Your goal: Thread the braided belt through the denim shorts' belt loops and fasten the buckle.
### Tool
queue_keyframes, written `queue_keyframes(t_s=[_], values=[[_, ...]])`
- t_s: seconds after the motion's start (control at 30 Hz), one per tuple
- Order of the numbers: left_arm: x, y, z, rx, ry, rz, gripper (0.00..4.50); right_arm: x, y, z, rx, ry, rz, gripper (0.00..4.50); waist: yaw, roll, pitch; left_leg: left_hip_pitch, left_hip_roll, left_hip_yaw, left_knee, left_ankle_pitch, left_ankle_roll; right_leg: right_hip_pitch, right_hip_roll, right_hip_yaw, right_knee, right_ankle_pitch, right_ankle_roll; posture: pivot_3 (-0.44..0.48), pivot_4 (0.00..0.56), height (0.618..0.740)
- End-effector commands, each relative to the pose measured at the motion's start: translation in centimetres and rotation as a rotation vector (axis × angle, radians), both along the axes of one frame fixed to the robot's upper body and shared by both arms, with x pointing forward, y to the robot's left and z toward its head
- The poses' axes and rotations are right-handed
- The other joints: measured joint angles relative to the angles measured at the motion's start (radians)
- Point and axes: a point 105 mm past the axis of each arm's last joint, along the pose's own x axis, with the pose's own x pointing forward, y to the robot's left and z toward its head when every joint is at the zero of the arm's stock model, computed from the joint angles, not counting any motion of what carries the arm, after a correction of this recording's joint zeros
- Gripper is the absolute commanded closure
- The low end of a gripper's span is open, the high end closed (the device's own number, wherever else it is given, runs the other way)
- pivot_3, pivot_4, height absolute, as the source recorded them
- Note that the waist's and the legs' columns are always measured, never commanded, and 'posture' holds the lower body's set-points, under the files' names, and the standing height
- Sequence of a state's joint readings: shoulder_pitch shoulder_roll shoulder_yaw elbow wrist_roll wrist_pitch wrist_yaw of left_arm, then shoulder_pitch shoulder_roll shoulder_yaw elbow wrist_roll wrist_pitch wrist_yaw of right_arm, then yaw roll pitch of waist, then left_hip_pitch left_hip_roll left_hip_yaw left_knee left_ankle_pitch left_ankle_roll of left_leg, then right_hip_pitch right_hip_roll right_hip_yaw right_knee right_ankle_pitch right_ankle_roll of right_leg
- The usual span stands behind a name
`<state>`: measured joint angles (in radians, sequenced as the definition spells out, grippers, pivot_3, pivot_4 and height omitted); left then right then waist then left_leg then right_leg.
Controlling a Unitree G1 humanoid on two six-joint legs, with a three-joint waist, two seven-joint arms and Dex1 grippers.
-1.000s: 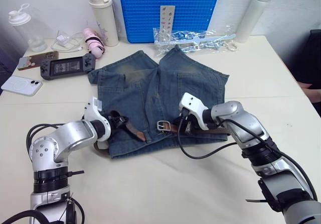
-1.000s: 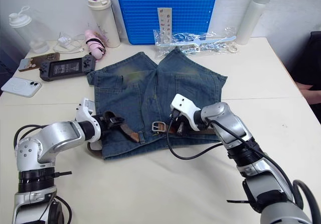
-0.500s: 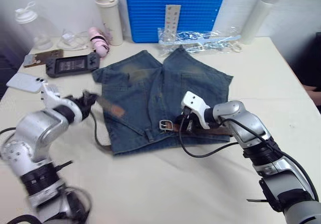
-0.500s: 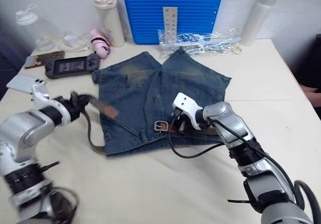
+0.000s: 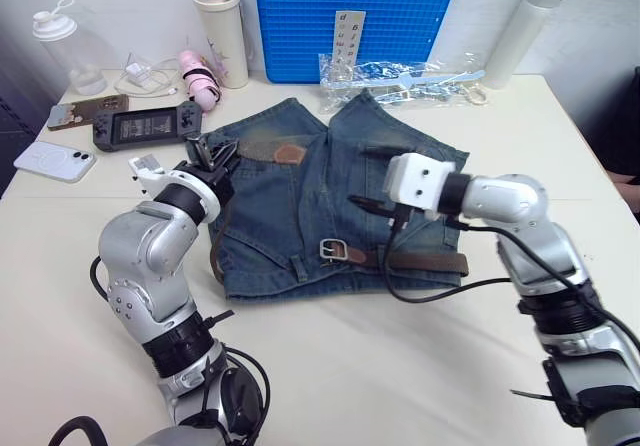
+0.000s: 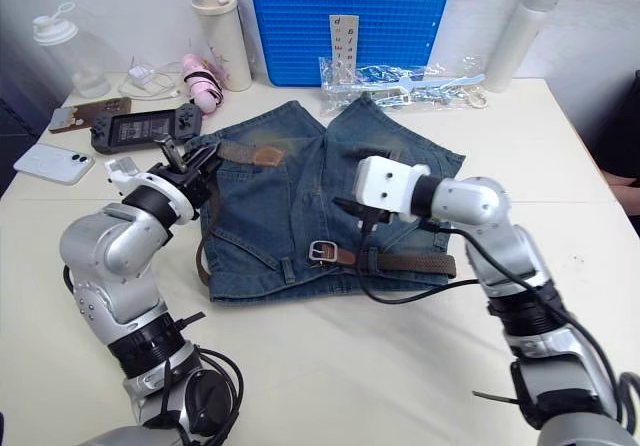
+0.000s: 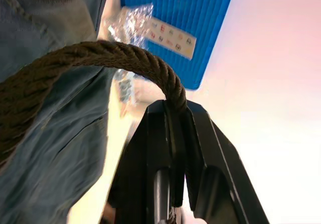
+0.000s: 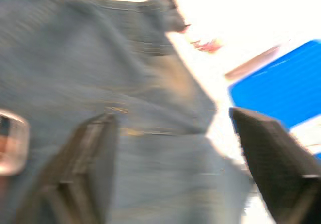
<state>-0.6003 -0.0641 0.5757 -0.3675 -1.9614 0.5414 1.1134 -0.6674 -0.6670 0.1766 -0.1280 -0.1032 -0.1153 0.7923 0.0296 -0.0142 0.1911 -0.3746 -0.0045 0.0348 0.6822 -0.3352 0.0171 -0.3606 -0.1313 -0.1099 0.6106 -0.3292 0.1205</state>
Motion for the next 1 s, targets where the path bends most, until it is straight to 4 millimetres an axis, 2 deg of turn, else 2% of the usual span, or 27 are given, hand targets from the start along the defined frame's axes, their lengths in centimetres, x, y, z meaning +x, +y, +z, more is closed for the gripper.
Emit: queue_keyframes(t_s=[0.03, 0.23, 0.6, 0.7, 0.73, 0.77, 0.93, 1.0], values=[[0.3, -1.3, 0.7, 0.002, -0.022, -0.046, 4.50, -1.6, 1.2, 1.3, -0.038, -0.219, 0.046, 0.62, 0.000, 0.000, 0.000, 0.000, 0.000, 0.000, 0.000, 0.000, 0.000, 0.000, 0.000, 0.000, 0.000, 0.000, 0.000, 0.000, 0.150, 0.689], [0.8, -2.4, -0.4, 0.052, 0.032, -0.085, 4.50, -1.3, 3.3, 1.1, -0.099, -0.356, 0.072, 0.62, -0.002, 0.000, 0.000, 0.000, 0.000, -0.001, 0.000, 0.000, 0.000, 0.000, 0.001, 0.000, 0.000, 0.000, 0.000, 0.000, 0.150, 0.689], [1.2, -3.5, -0.9, 0.089, 0.043, -0.115, 4.50, -1.1, 5.5, 1.6, -0.102, -0.427, 0.137, 0.62, -0.002, 0.000, 0.000, -0.001, 0.000, -0.003, 0.000, 0.001, 0.001, 0.001, 0.000, 0.000, 0.000, 0.000, 0.000, 0.000, 0.150, 0.689], [1.2, -3.6, -1.1, 0.101, 0.047, -0.115, 4.50, -1.1, 5.8, 1.4, -0.097, -0.417, 0.150, 1.23, -0.003, 0.000, 0.000, -0.001, 0.000, -0.004, 0.000, 0.001, 0.001, 0.001, 0.000, 0.000, -0.001, 0.000, 0.000, 0.000, 0.150, 0.689], [1.2, -3.7, -1.0, 0.097, 0.041, -0.113, 4.50, -1.0, 5.9, 1.3, -0.097, -0.412, 0.151, 1.79, -0.004, 0.000, 0.000, -0.001, 0.000, -0.004, 0.000, 0.001, 0.001, 0.001, 0.000, 0.000, -0.001, 0.000, 0.000, 0.000, 0.150, 0.689], [1.2, -3.7, -0.9, 0.095, 0.037, -0.112, 4.50, -1.0, 5.9, 1.2, -0.097, -0.407, 0.152, 2.06, -0.004, 0.000, 0.000, -0.001, 0.000, -0.004, 0.000, 0.001, 0.001, 0.001, 0.000, 0.000, -0.001, 0.000, 0.000, 0.000, 0.150, 0.689], [1.1, -3.9, -0.6, 0.104, 0.012, -0.123, 4.50, -0.4, 5.6, 0.6, -0.108, -0.384, 0.141, 4.28, -0.003, 0.000, 0.000, -0.001, 0.000, -0.004, 0.000, 0.001, 0.002, 0.001, 0.000, 0.000, -0.001, 0.000, 0.000, 0.000, 0.150, 0.689], [1.0, -4.1, -0.4, 0.117, -0.009, -0.133, 4.50, 0.1, 5.3, 0.4, -0.112, -0.380, 0.127, 4.40, -0.004, 0.000, 0.000, -0.001, 0.000, -0.004, 0.000, 0.001, 0.002, 0.001, 0.000, 0.000, -0.001, 0.000, 0.000, 0.000, 0.150, 0.689]])
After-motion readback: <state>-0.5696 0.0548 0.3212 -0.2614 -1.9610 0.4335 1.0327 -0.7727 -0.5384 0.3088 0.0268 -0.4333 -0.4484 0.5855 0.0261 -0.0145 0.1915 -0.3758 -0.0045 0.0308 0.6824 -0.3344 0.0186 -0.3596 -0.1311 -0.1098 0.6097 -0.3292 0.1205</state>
